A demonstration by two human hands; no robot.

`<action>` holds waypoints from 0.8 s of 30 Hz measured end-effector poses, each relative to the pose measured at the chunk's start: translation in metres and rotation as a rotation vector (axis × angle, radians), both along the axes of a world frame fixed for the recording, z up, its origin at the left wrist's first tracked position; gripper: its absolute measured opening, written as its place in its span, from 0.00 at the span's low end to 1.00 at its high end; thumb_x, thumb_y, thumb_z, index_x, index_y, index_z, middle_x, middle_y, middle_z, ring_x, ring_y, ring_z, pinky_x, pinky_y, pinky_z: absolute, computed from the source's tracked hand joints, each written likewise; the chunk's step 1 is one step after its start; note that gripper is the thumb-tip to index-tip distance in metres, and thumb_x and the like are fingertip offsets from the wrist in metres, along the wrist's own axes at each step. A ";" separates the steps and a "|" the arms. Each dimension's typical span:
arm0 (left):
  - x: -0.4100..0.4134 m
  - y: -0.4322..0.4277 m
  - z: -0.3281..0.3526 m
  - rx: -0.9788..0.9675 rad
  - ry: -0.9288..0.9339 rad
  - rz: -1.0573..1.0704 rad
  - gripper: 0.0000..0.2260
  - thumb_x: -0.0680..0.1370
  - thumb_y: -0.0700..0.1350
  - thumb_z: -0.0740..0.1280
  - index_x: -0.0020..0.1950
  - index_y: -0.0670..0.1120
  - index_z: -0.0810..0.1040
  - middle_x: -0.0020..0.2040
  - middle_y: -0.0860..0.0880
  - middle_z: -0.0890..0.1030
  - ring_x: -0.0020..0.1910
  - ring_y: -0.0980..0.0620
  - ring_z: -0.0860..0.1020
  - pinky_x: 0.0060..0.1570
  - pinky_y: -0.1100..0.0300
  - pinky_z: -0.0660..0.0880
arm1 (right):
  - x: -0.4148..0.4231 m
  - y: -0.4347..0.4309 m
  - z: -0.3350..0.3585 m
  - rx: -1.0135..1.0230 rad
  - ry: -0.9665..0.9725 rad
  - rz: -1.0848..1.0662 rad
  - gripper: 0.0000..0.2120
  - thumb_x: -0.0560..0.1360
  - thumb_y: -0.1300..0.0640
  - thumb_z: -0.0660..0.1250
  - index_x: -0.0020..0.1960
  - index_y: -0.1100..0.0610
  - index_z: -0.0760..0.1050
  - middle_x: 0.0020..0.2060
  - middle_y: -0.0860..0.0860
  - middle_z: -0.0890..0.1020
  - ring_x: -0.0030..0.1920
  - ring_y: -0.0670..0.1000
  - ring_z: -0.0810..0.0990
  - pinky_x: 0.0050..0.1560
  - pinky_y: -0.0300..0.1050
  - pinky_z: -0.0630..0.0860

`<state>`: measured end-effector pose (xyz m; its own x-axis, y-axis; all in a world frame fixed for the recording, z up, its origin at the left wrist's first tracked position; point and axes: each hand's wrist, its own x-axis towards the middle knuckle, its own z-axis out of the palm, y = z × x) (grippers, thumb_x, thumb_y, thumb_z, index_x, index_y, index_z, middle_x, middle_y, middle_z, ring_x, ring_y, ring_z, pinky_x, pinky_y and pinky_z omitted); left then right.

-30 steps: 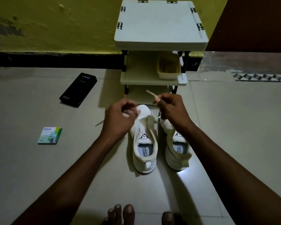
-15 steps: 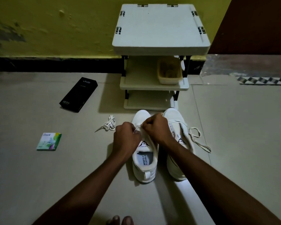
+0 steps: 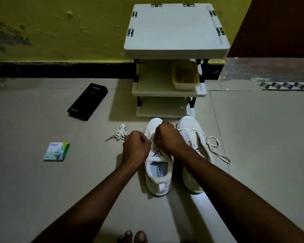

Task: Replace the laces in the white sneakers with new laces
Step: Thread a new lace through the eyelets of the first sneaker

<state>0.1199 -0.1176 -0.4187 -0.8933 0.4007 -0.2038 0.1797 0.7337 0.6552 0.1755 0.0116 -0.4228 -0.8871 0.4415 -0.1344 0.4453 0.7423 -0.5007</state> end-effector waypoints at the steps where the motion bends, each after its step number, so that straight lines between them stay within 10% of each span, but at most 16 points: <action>1: 0.000 0.000 0.000 0.002 0.002 -0.005 0.07 0.73 0.46 0.71 0.35 0.47 0.79 0.38 0.49 0.82 0.45 0.44 0.82 0.42 0.57 0.76 | -0.001 0.000 0.001 0.017 -0.012 0.019 0.07 0.73 0.60 0.69 0.47 0.64 0.79 0.55 0.60 0.76 0.55 0.59 0.77 0.47 0.49 0.74; 10: -0.003 -0.001 0.003 -0.057 -0.026 -0.060 0.11 0.77 0.46 0.69 0.60 0.50 0.83 0.61 0.54 0.83 0.62 0.49 0.79 0.60 0.58 0.70 | 0.001 -0.004 -0.004 0.026 0.032 0.005 0.03 0.71 0.61 0.65 0.42 0.60 0.76 0.53 0.55 0.75 0.50 0.59 0.79 0.41 0.50 0.74; 24: -0.012 -0.002 -0.002 -0.034 -0.095 -0.053 0.11 0.79 0.46 0.68 0.59 0.51 0.83 0.61 0.54 0.83 0.64 0.49 0.79 0.65 0.54 0.72 | 0.002 -0.012 -0.002 0.029 0.022 -0.072 0.05 0.71 0.58 0.65 0.45 0.57 0.77 0.54 0.52 0.74 0.51 0.59 0.78 0.48 0.55 0.76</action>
<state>0.1079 -0.1196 -0.4212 -0.8469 0.4385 -0.3008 0.1571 0.7467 0.6463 0.1771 -0.0009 -0.4245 -0.8553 0.5080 -0.1019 0.4876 0.7226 -0.4900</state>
